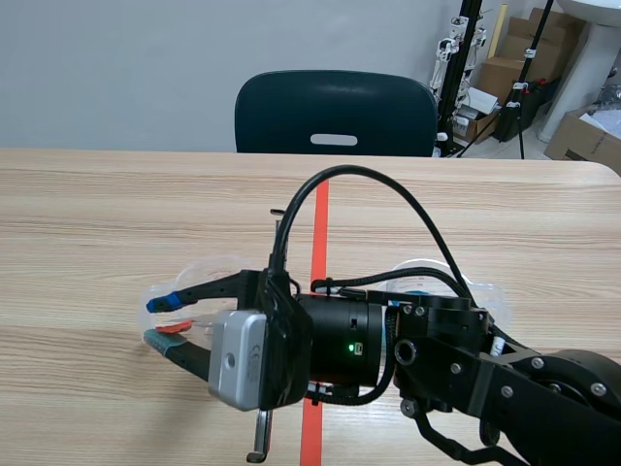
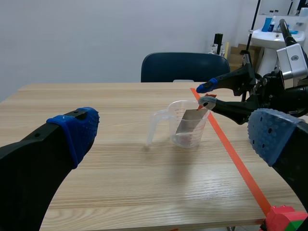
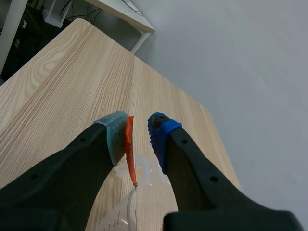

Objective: Do the redox reaction experiment. lift the metal plate out of the left beaker

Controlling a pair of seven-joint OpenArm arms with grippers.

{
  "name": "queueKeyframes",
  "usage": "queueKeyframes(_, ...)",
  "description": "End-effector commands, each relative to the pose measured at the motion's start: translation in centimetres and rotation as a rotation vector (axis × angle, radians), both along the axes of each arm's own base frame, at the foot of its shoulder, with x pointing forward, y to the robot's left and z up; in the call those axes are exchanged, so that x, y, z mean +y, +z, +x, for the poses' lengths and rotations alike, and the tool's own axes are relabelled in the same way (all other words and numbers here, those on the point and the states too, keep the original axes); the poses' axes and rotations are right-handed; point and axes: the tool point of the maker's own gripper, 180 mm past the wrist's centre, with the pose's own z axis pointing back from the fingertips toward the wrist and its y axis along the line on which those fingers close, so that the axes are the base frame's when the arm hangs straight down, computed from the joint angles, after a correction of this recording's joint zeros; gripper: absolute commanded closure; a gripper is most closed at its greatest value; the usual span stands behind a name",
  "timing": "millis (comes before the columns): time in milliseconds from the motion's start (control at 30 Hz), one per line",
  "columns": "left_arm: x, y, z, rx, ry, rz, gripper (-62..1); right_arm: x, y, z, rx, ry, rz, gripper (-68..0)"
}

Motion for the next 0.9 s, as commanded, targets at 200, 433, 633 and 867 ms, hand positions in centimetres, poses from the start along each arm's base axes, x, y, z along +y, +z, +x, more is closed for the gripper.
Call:
queueKeyframes(200, 0.0, 1.1, 0.0, -0.059, 0.004, -0.010, -62.3, -0.1, 0.6, 0.4, -0.013, -0.001, 0.014, -3.6)
queueKeyframes(433, 0.1, 1.1, 0.0, -0.058, 0.004, -0.010, -62.3, -0.1, 0.6, 0.4, -0.013, -0.001, 0.015, -0.2)
queueKeyframes(633, 0.1, 1.1, 0.0, -0.058, 0.004, -0.009, -62.3, -0.2, 1.1, 0.8, 0.013, -0.018, 0.045, -0.2)
queueKeyframes(867, 0.1, 1.1, 0.0, -0.058, 0.004, -0.009, -62.3, -0.3, 2.0, 2.5, 0.071, -0.056, 0.068, -0.2)
